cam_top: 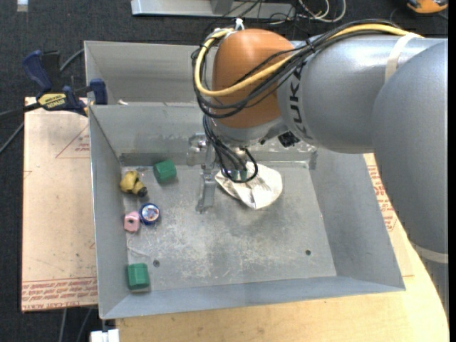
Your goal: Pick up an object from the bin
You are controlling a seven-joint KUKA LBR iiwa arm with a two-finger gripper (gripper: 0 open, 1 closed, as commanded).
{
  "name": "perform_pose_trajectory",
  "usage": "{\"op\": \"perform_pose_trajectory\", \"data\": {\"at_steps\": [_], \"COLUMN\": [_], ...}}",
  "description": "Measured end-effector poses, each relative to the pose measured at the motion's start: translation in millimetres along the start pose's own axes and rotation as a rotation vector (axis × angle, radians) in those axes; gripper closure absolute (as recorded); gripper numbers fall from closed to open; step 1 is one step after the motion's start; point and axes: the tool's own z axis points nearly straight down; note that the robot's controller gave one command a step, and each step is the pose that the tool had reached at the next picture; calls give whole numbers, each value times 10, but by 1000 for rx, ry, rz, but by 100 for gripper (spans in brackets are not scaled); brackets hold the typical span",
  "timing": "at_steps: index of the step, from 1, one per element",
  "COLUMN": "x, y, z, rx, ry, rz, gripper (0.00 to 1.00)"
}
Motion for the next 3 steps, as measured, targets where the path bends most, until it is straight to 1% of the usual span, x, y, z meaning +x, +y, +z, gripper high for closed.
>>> {"op": "perform_pose_trajectory", "data": {"at_steps": [1, 2, 3], "x": [-18, 128, -269], "y": [-10, -666, -957], "z": [-50, 381, 632], "rx": [-1, 2, -1], "ry": [-8, 3, -13], "rz": [3, -75, -164], "gripper": [0, 0, 0]}}
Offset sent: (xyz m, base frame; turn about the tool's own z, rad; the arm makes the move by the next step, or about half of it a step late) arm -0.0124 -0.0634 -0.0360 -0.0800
